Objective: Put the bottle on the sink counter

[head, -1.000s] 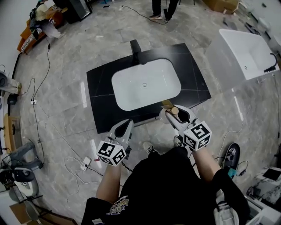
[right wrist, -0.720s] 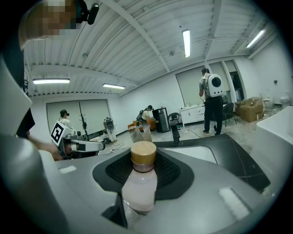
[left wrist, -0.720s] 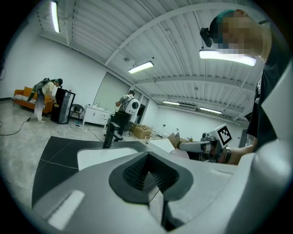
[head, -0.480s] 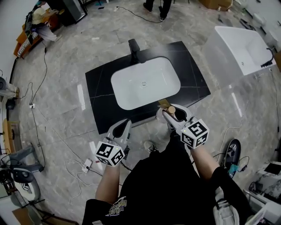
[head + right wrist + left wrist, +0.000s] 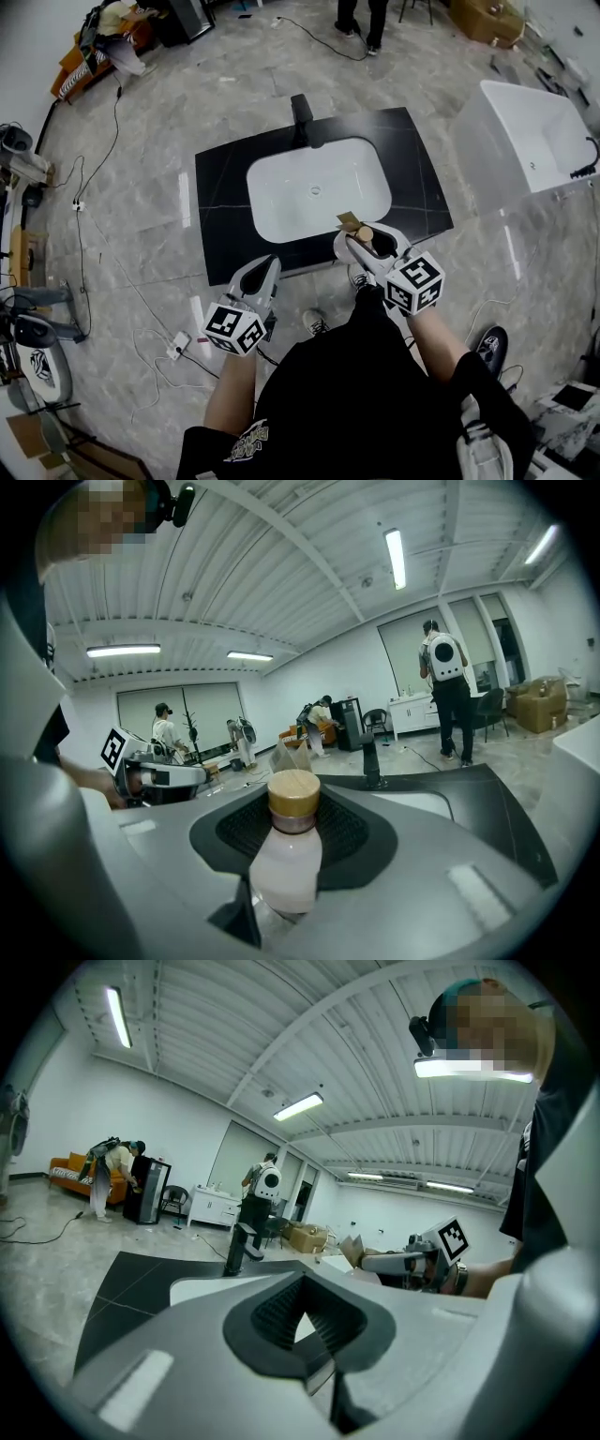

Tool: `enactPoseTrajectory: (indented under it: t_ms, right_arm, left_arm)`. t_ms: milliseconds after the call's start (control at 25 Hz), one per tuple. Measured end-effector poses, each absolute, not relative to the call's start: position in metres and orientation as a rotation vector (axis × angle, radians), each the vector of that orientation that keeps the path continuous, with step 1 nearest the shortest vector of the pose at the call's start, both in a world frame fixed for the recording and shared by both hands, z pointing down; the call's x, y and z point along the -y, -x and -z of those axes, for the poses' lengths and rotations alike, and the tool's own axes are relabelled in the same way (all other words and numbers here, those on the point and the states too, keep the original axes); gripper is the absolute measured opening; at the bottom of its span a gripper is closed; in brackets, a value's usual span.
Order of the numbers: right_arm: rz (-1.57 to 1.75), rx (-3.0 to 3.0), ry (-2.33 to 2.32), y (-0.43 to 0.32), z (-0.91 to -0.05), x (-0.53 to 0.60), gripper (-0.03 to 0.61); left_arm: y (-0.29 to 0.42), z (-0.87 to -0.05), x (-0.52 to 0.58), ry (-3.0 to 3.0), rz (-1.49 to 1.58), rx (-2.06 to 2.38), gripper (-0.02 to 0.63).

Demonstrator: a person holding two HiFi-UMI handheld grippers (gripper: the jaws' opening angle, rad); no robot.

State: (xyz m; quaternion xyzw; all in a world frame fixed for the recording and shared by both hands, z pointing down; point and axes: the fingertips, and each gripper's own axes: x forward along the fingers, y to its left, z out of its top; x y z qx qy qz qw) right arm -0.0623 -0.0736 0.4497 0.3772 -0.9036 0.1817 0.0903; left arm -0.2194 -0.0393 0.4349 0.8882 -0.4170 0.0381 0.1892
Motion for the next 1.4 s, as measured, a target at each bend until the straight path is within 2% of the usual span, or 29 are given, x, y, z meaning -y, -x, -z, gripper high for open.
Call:
enactPoseTrajectory:
  t_ms: [1000,1400]
  right_arm:
    - [-0.498,2.639,-1.183,-0.064,-0.453,0.194,0.161]
    - [-0.517,2.607,-1.213,-0.094,-0.477,0.255,0.161]
  left_arm:
    - [0.083,-0.426,0.137,-2.574,-0.127,1.079,0.000]
    - [0.057,-0.442,0.182,-2.535,-0.133,1.064,0.000]
